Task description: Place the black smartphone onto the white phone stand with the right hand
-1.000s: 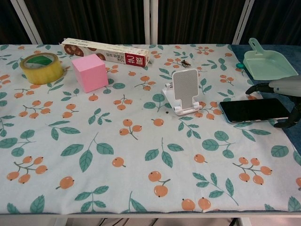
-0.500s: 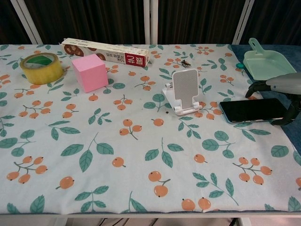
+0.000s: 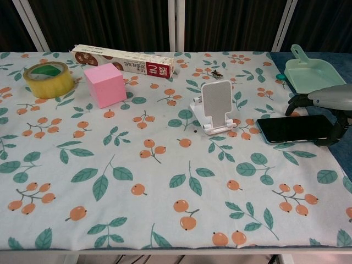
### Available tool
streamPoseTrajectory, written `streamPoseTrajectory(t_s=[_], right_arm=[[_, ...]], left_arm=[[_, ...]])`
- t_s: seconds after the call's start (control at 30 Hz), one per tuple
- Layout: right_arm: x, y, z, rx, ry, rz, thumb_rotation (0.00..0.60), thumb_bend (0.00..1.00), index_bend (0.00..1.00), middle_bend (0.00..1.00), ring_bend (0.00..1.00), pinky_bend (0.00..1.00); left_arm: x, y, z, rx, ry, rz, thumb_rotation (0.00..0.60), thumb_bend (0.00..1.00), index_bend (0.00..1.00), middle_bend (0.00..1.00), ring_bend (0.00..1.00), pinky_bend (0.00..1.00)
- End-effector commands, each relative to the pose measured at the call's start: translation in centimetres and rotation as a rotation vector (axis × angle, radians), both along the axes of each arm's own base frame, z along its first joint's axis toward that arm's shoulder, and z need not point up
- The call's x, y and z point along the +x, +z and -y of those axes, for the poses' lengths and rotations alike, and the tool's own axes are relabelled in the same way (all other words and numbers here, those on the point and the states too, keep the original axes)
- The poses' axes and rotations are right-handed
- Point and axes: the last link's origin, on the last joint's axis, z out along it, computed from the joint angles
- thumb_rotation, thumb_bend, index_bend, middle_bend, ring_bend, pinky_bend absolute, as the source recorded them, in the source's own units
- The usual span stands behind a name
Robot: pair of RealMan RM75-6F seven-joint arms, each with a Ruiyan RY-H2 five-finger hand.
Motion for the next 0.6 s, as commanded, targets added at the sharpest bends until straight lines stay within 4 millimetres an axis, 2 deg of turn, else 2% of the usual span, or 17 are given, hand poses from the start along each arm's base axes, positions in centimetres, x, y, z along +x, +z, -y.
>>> streamPoseTrajectory(t_s=[0.03, 0.13, 0.43, 0.5, 0.6], right_arm=[[-0.02, 0.0, -0.01, -0.006, 0.002, 0.003, 0.6, 0.24, 0.47, 0.0, 0.0, 0.0], [0.1, 0.1, -0.03, -0.023, 0.012, 0.017, 0.6, 0.31, 0.56, 0.0, 0.0, 0.0], [0.43, 0.73, -0.24, -0.045, 0.021, 0.06, 0.6, 0.34, 0.66, 0.12, 0.0, 0.0], [0.46, 0.78, -0.3, -0.046, 0.025, 0.061, 0.6, 0.34, 0.67, 0.16, 0.04, 0.0], [0.53, 0.86, -0.34, -0.049, 0.035, 0.058, 0.6, 0.34, 0.68, 0.22, 0.15, 0.01]], left_arm=[[-0.02, -0.04, 0.01, -0.002, 0.001, 0.003, 0.255, 0.03, 0.13, 0.12, 0.14, 0.24], [-0.06, -0.09, 0.04, -0.004, 0.003, 0.006, 0.254, 0.03, 0.13, 0.12, 0.14, 0.24], [-0.18, -0.19, 0.07, -0.012, 0.012, 0.013, 0.255, 0.03, 0.13, 0.12, 0.14, 0.24], [-0.19, -0.21, 0.07, -0.013, 0.013, 0.014, 0.255, 0.03, 0.13, 0.12, 0.14, 0.24], [-0.23, -0.24, 0.08, -0.014, 0.016, 0.016, 0.255, 0.03, 0.13, 0.12, 0.14, 0.24]])
